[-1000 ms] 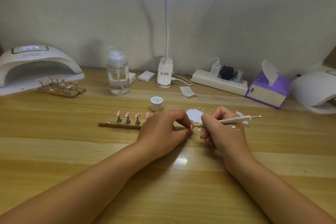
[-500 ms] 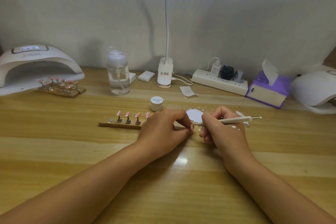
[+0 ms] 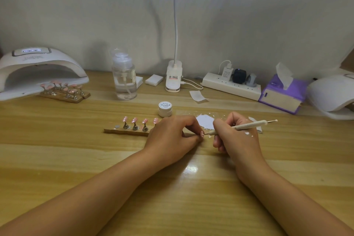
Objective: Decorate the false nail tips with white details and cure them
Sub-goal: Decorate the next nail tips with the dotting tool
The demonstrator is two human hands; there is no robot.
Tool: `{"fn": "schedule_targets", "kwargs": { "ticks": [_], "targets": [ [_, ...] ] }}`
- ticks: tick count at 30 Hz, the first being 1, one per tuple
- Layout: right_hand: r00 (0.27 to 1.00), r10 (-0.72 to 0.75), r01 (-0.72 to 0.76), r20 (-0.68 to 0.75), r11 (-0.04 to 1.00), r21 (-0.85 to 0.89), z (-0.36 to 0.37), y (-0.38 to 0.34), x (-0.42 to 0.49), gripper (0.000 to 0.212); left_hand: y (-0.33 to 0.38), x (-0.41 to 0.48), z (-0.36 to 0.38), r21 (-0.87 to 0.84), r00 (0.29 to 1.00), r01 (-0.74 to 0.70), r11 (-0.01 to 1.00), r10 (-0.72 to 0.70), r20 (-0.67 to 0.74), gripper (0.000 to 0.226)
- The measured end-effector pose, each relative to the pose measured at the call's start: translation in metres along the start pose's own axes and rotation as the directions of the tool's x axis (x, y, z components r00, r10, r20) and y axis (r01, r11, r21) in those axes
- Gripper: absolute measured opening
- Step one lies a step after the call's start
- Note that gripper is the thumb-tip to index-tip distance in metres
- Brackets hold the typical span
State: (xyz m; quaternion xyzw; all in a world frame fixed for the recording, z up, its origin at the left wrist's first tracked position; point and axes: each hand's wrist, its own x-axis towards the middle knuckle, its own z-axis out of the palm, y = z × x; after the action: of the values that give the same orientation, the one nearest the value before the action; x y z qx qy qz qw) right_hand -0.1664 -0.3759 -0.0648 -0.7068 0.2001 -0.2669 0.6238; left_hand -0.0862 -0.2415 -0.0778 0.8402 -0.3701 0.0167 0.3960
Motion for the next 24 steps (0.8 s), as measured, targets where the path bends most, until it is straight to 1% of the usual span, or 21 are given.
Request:
{"fn": "schedule_targets", "kwargs": {
  "ticks": [7,12,18,24],
  "targets": [
    [1.0,-0.007,0.007,0.014,1.0,-0.022,0.0009,0.0009,0.0005,0.027,-0.0001,-0.0001,-0.0002,-0.006,1.0,-0.005,1.0,0.005,-0.003,0.02],
    [1.0,-0.004,0.004,0.012,1.0,-0.026,0.0004,0.0025,0.0021,0.036,-0.0011,0.0003,0.0007,0.001,1.0,0.009,1.0,-0.009,-0.006,0.019],
    [1.0,0.004,-0.003,0.013,1.0,-0.026,0.0002,0.002,0.0012,0.028,-0.0019,0.0007,0.0012,-0.004,1.0,0.008,1.0,-0.008,-0.007,0.02],
    [1.0,0.007,-0.006,0.021,1.0,-0.024,0.0006,0.0015,0.0006,0.027,-0.0019,0.0008,0.0013,-0.016,1.0,0.004,1.0,-0.004,-0.006,0.015]
  ]
}}
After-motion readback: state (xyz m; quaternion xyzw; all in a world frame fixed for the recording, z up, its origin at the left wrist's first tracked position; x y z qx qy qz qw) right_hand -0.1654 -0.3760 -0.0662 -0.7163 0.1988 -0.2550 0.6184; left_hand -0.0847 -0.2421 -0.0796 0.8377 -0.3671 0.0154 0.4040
